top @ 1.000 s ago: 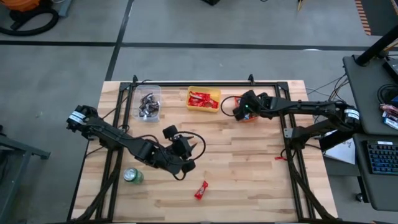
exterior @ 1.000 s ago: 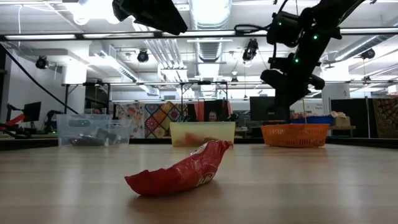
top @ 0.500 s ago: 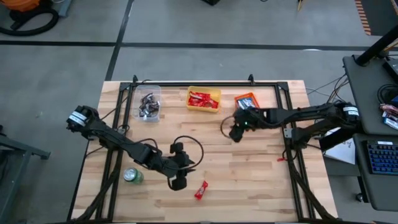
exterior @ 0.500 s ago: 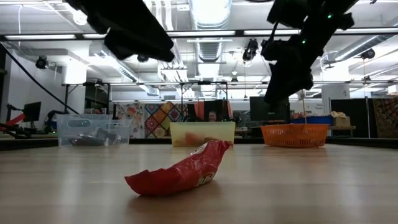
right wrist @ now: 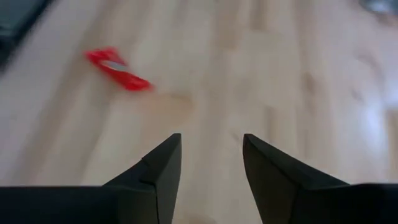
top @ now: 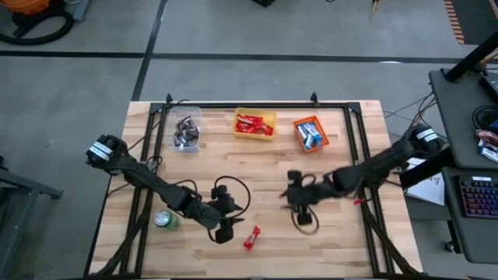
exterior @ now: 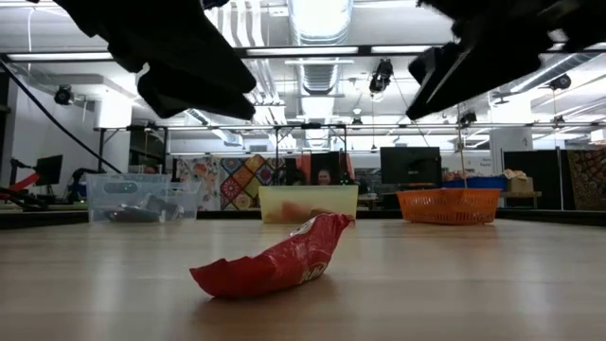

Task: Sort candy
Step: Put the orange chocolate bar into the yellow bin

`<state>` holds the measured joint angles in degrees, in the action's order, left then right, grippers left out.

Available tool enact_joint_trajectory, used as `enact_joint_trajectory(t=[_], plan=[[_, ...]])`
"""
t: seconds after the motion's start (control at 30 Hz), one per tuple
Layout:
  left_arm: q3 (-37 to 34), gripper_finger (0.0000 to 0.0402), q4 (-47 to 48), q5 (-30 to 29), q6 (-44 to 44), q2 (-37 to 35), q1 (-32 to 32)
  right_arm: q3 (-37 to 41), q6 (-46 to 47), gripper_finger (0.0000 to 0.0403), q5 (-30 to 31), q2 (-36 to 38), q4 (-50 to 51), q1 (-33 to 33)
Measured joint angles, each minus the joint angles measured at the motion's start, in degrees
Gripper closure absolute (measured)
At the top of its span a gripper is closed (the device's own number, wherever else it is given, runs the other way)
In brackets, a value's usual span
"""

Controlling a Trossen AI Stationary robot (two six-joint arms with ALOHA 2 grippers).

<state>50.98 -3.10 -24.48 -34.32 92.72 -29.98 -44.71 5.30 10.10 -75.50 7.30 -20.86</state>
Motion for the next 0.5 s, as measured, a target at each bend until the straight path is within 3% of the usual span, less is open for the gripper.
enact_joint_trajectory(t=[0.33,0.5], plan=[[0.0,0.0244,4.3,0.0,-6.2,0.0,-0.1,-2.7,-7.6,0.023,0.3,-16.5,-21.2,-6.6],[0.9,0.0244,6.9,-0.6,-4.2,-0.2,0.0,-7.0,-10.5,0.023,-1.1,-24.6,-23.9,-6.5]])
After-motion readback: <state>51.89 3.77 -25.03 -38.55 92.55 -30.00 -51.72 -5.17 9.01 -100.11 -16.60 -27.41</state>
